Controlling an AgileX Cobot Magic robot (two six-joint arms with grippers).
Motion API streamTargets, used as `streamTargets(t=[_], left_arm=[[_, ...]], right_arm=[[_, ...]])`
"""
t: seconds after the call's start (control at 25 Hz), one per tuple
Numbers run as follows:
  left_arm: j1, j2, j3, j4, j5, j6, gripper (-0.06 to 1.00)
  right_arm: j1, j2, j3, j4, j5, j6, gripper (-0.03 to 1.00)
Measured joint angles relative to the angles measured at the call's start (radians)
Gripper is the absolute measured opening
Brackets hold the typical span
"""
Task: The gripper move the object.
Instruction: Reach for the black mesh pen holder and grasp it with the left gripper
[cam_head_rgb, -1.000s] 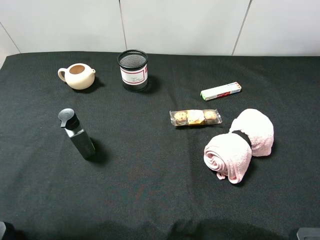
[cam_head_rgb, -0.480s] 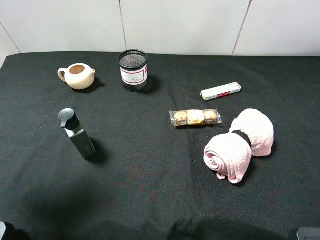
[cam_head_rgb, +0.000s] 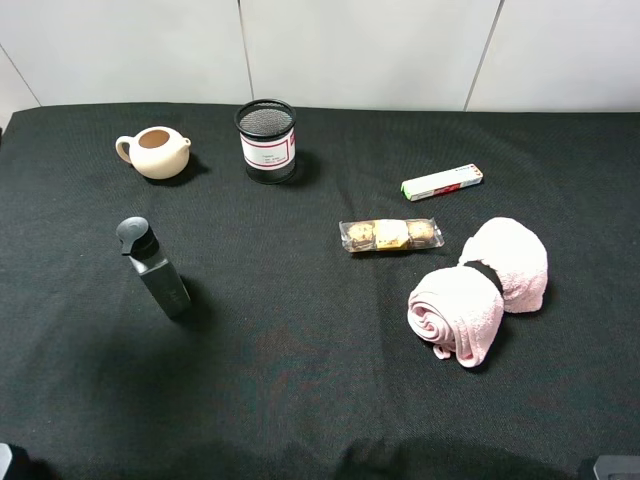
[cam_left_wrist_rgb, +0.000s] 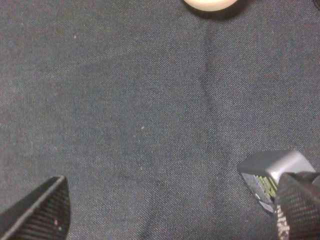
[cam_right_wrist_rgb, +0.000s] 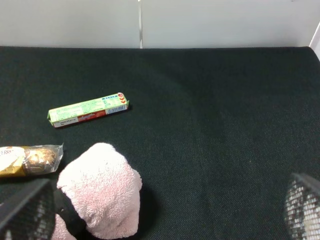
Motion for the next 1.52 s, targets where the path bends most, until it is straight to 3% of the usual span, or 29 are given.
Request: streamTargets(t=[0.4,1.2,1.52], left_arm=[[-0.021,0.158,-0.165,0.000,0.014,0.002,0.85],[-0.318,0.594,-0.606,0.023,0.052,0.001,0.85],[-0.377,0.739,-0.777,0.049,0.109,-0.015,0.85]], right_arm=[[0.000,0.000,0.000,0.000,0.000,0.000,0.69],[0.000,0.000,0.000,0.000,0.000,0.000,0.69],[0.000,0.000,0.000,0.000,0.000,0.000,0.69]])
